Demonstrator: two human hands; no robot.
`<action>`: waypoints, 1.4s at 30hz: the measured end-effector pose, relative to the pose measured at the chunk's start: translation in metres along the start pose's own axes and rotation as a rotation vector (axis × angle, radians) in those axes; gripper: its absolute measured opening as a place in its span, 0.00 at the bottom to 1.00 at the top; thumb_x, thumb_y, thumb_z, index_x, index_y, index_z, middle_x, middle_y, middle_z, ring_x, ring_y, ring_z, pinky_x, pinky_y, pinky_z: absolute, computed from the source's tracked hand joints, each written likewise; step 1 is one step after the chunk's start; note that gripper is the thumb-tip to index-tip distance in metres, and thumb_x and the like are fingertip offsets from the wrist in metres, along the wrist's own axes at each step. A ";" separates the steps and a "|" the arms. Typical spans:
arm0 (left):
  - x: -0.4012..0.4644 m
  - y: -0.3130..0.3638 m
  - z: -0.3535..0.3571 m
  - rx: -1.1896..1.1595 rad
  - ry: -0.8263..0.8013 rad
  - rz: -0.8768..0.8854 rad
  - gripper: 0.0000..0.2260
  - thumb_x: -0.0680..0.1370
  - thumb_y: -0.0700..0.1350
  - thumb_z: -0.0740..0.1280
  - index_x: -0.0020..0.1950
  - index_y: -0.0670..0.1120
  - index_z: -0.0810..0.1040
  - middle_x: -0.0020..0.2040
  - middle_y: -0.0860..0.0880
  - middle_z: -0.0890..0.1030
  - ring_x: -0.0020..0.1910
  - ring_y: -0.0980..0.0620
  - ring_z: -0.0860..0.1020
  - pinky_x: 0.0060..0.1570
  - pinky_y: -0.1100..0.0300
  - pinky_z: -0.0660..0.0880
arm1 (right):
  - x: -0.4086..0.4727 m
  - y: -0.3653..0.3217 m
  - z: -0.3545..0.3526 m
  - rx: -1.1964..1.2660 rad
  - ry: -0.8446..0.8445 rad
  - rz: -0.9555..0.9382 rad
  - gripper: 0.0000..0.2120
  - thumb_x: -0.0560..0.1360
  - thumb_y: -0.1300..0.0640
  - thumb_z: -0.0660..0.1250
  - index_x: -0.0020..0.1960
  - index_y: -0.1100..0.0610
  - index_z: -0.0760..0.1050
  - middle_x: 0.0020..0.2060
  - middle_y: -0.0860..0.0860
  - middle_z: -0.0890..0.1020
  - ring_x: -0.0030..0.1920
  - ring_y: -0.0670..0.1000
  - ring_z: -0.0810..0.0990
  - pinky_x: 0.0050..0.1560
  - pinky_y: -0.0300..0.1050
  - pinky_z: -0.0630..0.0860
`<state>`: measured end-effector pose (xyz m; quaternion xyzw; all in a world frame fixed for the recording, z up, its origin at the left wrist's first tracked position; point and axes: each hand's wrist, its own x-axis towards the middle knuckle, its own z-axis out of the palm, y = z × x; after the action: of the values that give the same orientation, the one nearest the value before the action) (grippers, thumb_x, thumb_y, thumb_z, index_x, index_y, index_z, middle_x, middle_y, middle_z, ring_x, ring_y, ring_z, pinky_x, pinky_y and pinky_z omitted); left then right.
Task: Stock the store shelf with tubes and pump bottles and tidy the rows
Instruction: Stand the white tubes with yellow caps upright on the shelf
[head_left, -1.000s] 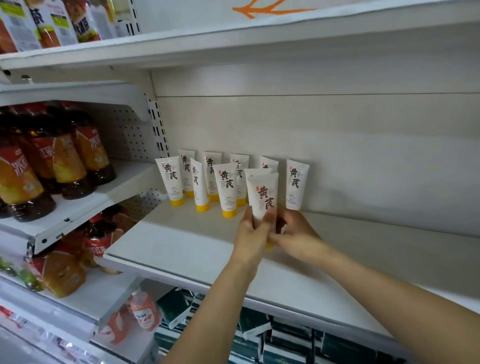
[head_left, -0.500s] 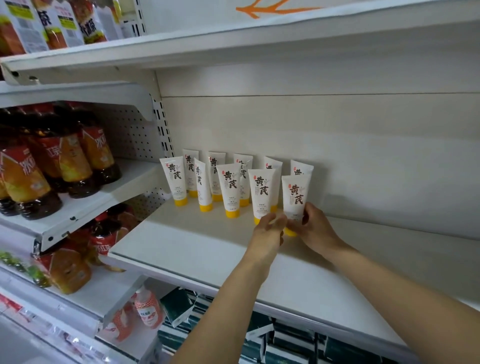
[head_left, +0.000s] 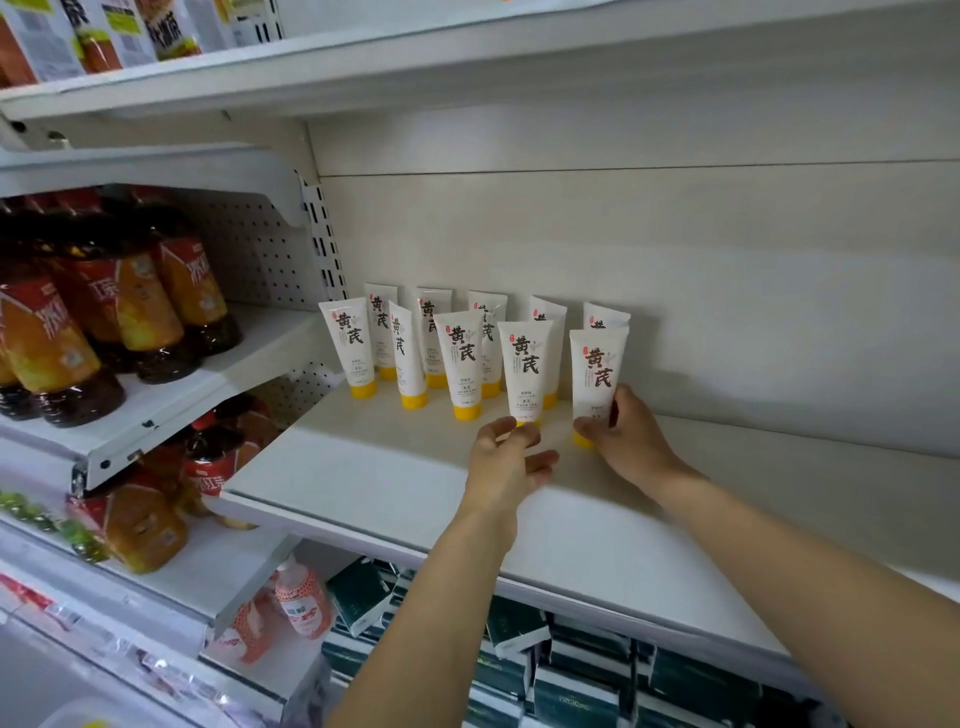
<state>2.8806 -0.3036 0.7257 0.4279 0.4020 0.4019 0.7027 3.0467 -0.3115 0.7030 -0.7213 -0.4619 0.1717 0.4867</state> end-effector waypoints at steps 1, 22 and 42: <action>-0.001 0.002 -0.002 -0.007 0.001 -0.002 0.14 0.81 0.42 0.63 0.66 0.44 0.68 0.59 0.41 0.77 0.44 0.45 0.82 0.52 0.51 0.79 | -0.001 -0.001 0.000 0.000 0.006 -0.001 0.15 0.72 0.60 0.71 0.57 0.58 0.71 0.50 0.54 0.80 0.49 0.53 0.79 0.48 0.48 0.76; -0.031 0.028 -0.075 -0.140 0.043 0.008 0.09 0.81 0.43 0.63 0.60 0.43 0.75 0.47 0.45 0.83 0.42 0.48 0.81 0.46 0.55 0.79 | -0.067 -0.055 0.042 0.256 0.396 0.097 0.09 0.75 0.67 0.60 0.52 0.57 0.67 0.39 0.49 0.73 0.41 0.52 0.73 0.40 0.41 0.70; -0.139 0.030 -0.368 -0.118 0.458 -0.059 0.05 0.80 0.44 0.63 0.53 0.47 0.78 0.42 0.49 0.83 0.35 0.53 0.78 0.33 0.63 0.73 | -0.218 -0.132 0.291 0.339 -0.195 -0.154 0.10 0.77 0.67 0.62 0.49 0.51 0.72 0.42 0.51 0.77 0.40 0.51 0.75 0.42 0.46 0.74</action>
<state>2.4899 -0.3187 0.6694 0.2717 0.5390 0.4906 0.6285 2.6663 -0.3222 0.6364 -0.5715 -0.5252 0.2782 0.5657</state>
